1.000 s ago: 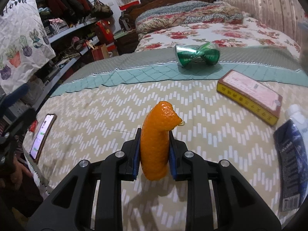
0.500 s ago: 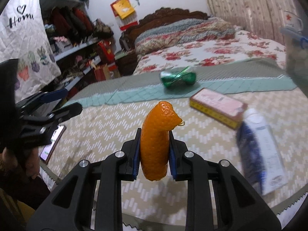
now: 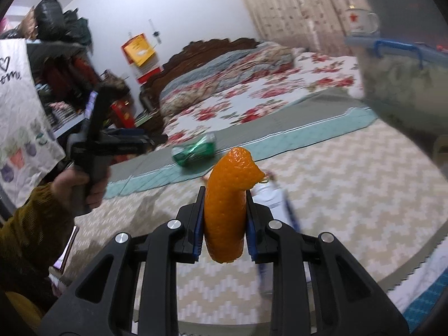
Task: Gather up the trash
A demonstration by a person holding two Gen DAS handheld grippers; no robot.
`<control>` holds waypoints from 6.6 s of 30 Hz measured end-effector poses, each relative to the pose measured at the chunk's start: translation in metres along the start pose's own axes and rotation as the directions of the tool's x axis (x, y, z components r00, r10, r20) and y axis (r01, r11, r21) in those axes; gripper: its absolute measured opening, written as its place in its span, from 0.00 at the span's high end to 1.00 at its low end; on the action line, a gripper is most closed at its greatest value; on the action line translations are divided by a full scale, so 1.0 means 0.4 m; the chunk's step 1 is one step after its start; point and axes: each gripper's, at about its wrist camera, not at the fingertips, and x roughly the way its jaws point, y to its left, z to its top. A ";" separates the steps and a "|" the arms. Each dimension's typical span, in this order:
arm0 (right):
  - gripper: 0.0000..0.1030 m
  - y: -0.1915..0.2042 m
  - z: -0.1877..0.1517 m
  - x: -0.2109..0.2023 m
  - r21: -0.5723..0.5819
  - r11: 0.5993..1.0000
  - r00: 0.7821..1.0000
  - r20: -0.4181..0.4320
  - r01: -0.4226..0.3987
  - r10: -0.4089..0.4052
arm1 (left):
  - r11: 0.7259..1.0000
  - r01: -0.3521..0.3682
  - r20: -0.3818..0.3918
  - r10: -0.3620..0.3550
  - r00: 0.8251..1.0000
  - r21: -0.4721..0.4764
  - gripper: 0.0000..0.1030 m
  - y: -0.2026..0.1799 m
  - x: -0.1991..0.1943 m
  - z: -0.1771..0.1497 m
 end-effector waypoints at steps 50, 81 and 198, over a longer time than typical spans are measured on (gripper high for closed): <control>0.74 0.131 -0.075 -0.069 -0.028 0.998 0.998 -0.025 -0.055 0.054 | 0.938 0.282 0.125 -0.261 0.957 -0.199 0.72 -0.142 -0.389 -0.292; 0.24 -0.914 0.025 -0.294 0.410 0.780 0.845 0.041 0.472 -0.532 | 0.810 0.568 -0.226 -0.532 0.816 0.142 0.27 -1.236 0.271 0.553; 0.04 0.180 0.126 0.660 -0.383 0.914 0.752 -0.563 0.131 -0.343 | 0.765 0.266 0.233 -0.155 0.960 -0.586 0.23 0.090 -0.267 -0.573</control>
